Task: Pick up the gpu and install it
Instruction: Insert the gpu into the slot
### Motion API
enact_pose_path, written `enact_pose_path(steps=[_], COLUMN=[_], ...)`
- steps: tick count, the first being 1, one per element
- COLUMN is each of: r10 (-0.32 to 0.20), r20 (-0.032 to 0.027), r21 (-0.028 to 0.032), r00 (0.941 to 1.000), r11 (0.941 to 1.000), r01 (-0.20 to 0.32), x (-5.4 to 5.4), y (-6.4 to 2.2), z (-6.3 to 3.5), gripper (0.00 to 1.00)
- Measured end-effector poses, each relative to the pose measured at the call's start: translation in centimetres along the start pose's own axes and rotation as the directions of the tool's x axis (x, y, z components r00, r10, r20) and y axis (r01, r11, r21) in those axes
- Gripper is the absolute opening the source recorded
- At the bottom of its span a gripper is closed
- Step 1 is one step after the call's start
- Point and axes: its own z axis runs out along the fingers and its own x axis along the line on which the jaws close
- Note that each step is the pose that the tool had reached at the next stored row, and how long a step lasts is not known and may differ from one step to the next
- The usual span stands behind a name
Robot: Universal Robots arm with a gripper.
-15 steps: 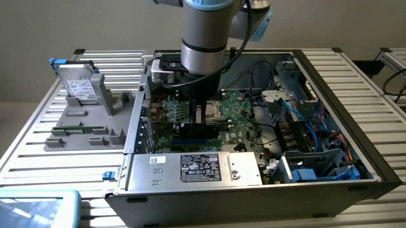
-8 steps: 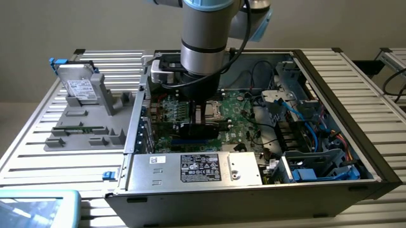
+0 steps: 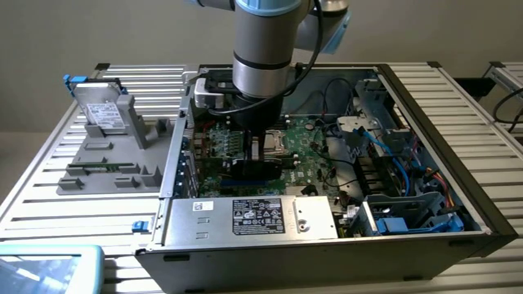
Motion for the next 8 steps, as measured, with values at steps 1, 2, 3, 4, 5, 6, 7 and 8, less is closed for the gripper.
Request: enact_pose_path(steps=[1, 2, 3, 4, 5, 6, 7, 8], r10=[0.0, 0.0, 0.0, 0.0, 0.0, 0.0, 0.0, 0.0], r20=[0.0, -0.0002, -0.0001, -0.0001, 0.0, 0.0, -0.0001, -0.0001], r21=[0.0, -0.0001, 0.0, 0.0, 0.0, 0.0, 0.0, 0.0], r00=[1.0, 1.0, 1.0, 1.0, 1.0, 1.0, 1.0, 1.0], r11=[1.0, 1.0, 1.0, 1.0, 1.0, 1.0, 1.0, 1.0], r01=[0.0, 0.0, 0.0, 0.0, 0.0, 0.0, 0.0, 0.0], x=[0.0, 0.0, 0.0, -0.01, -0.01, -0.01, -0.01, -0.01], y=[0.03, 0.04, 0.05, 0.04, 0.04, 0.05, 0.05, 0.05], z=[0.01, 0.01, 0.03, 0.03, 0.03, 0.04, 0.03, 0.04], gripper=[0.28, 0.28, 0.28, 0.28, 0.28, 0.28, 0.28, 0.28])
